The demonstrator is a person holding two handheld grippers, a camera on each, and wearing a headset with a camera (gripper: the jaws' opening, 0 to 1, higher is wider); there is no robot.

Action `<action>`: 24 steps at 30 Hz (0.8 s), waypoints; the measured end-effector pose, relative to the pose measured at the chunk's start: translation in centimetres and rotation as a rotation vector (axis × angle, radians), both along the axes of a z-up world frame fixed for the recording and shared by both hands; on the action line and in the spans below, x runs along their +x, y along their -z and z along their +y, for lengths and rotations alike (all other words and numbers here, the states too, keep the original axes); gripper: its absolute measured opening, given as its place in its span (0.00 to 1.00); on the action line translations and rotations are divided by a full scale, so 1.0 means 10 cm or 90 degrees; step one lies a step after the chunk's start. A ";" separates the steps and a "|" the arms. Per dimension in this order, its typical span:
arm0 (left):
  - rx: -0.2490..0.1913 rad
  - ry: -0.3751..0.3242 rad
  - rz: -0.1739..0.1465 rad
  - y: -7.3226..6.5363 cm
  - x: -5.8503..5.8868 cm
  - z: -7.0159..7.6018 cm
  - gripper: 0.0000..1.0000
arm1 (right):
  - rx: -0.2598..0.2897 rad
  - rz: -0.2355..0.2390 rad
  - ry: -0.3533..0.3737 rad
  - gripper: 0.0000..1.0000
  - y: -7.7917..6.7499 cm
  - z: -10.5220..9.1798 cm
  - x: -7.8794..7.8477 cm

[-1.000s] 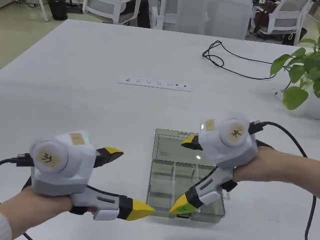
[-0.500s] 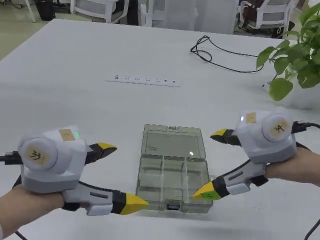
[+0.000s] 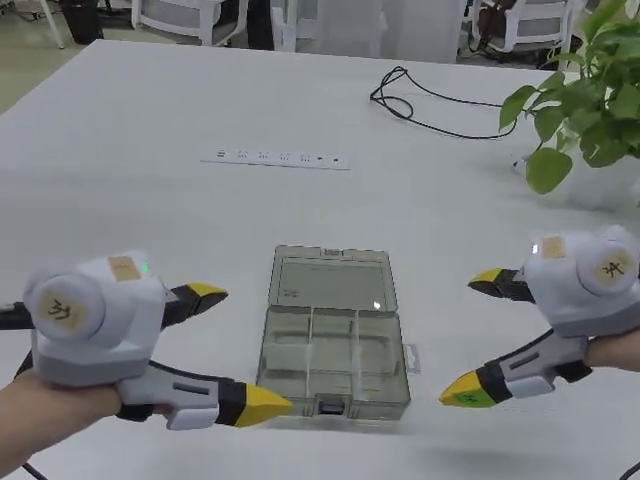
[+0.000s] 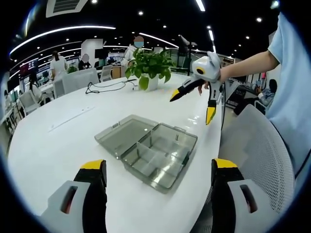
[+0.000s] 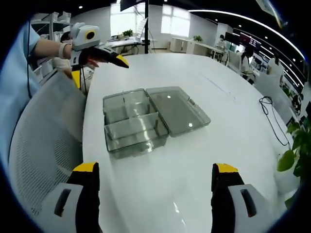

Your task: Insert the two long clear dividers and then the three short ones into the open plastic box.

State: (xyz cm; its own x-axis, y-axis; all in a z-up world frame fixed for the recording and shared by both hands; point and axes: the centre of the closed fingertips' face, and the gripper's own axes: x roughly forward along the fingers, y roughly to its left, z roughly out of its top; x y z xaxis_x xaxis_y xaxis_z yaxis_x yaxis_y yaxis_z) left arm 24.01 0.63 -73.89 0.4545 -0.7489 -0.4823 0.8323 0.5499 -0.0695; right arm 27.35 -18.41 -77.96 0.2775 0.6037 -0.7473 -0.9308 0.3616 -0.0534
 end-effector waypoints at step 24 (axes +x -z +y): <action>0.007 -0.055 -0.003 -0.04 -0.03 0.06 0.90 | -0.202 0.063 -0.146 0.62 0.62 -0.71 -0.13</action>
State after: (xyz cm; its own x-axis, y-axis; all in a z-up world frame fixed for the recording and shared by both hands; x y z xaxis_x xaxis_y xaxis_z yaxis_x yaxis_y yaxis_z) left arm 23.73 1.18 -73.49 0.5200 -0.7010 -0.4882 0.7817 0.6209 -0.0589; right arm 26.02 -25.48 -84.16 0.0800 0.3762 -0.9231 -0.9917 0.1232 -0.0358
